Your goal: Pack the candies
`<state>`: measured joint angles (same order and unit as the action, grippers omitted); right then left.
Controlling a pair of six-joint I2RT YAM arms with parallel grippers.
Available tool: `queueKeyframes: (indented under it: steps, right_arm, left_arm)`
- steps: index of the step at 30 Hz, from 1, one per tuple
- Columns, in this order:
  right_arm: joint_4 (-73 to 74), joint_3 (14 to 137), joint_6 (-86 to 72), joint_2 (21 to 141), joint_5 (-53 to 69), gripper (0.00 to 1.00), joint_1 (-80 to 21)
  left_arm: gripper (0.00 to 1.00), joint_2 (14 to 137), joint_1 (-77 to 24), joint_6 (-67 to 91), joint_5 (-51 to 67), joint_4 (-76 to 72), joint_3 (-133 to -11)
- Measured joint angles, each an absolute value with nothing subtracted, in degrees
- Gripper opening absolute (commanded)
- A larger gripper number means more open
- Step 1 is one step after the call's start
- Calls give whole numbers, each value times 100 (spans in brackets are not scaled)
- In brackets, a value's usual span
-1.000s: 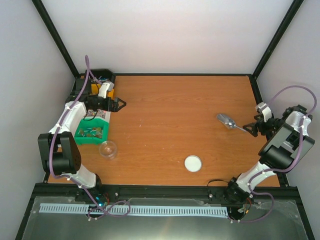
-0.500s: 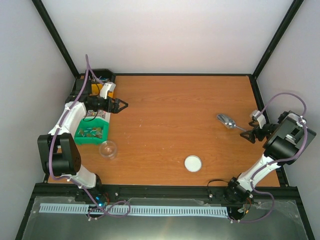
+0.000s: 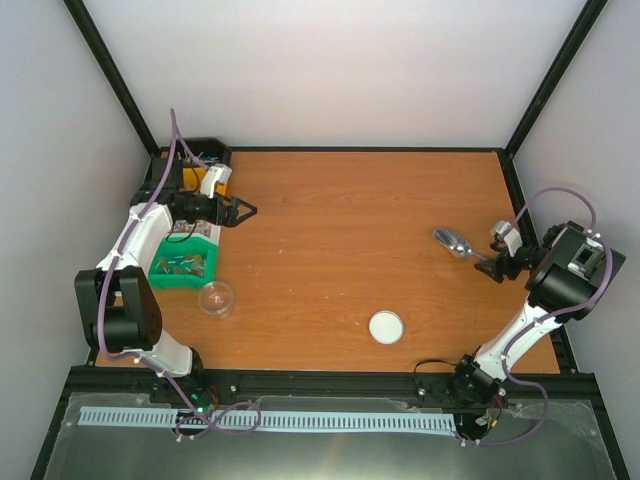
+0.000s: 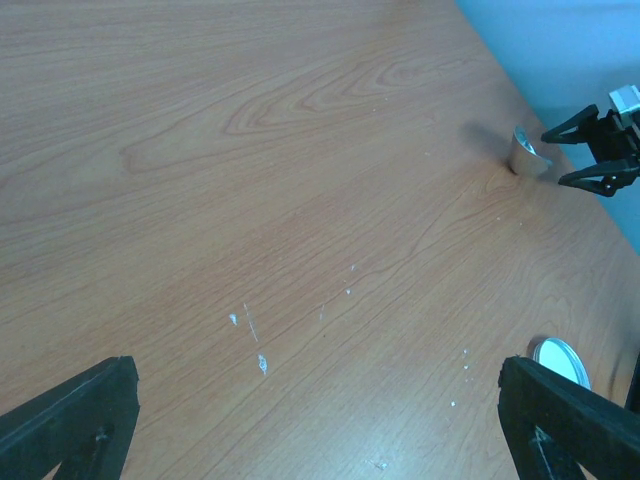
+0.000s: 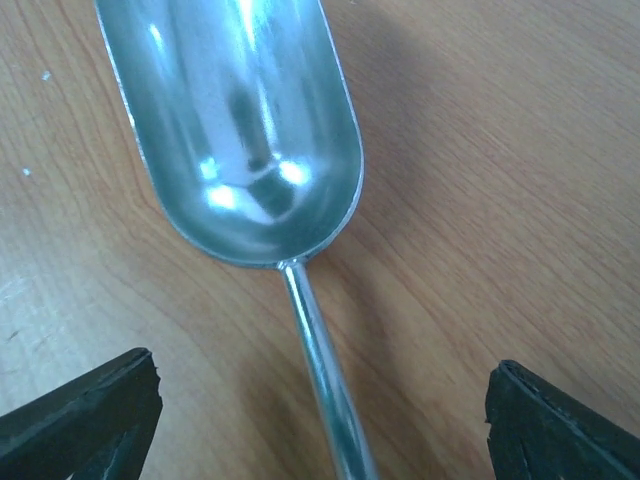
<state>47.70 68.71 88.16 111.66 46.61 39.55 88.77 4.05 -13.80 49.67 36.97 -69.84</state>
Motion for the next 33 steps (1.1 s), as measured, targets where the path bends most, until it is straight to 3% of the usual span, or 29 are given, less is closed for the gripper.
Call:
queueKeyframes:
  steps: [9, 26, 33]
  right_arm:
    - [4471, 6908, 8739, 11583, 4560, 80, 3758]
    - [4359, 6508, 9142, 11491, 4751, 25, 3712]
    - [4451, 6370, 9050, 11314, 4615, 11, 3708]
  left_arm:
    - [100, 8877, 405, -1382, 5037, 3706, -6984]
    - [100, 8877, 405, -1382, 5129, 3734, -6987]
    - [100, 8877, 405, -1422, 5129, 3741, -6991]
